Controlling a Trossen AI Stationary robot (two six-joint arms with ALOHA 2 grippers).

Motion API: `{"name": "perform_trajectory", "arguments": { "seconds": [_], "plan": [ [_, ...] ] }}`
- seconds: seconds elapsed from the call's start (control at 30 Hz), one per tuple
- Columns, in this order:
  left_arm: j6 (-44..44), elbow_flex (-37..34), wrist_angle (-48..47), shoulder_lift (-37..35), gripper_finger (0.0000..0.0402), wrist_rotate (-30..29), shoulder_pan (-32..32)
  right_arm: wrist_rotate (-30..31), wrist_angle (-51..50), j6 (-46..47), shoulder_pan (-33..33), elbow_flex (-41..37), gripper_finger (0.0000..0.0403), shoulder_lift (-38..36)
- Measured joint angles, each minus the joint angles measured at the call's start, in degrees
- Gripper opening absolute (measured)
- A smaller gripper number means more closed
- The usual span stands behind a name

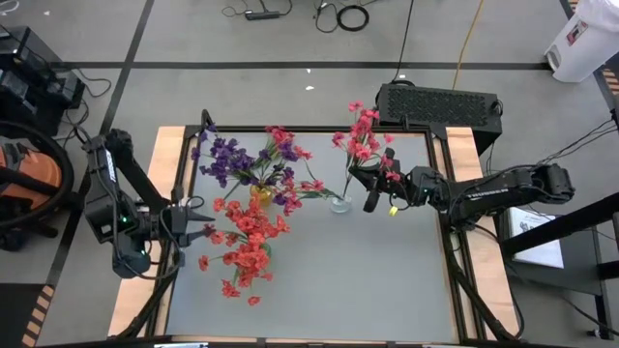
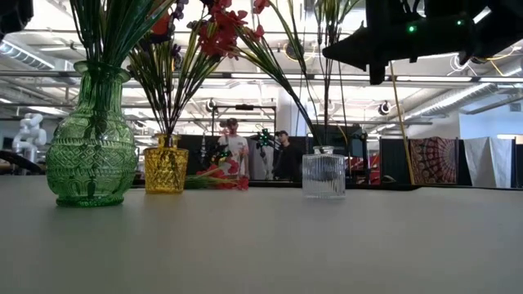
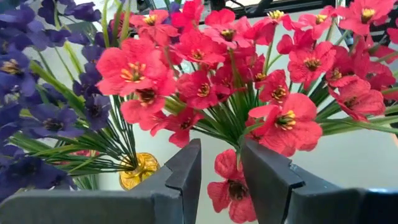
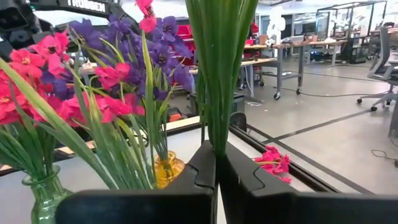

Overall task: Sort flowers into vase by color
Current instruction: Put the bottom pink flowers into the transparent vase

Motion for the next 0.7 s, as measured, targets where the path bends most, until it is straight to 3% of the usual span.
{"name": "perform_trajectory", "arguments": {
  "seconds": [0.53,0.7],
  "plan": [
    [0.0,0.0,0.4,1.5,0.0121,7.0,0.0,0.0,3.5,0.6,0.0,0.0,0.0001,7.0],
    [-0.4,0.0,0.4,1.5,0.0121,8.4,0.0,0.0,5.0,0.5,0.0,0.0,0.0022,8.5]
  ]
}}
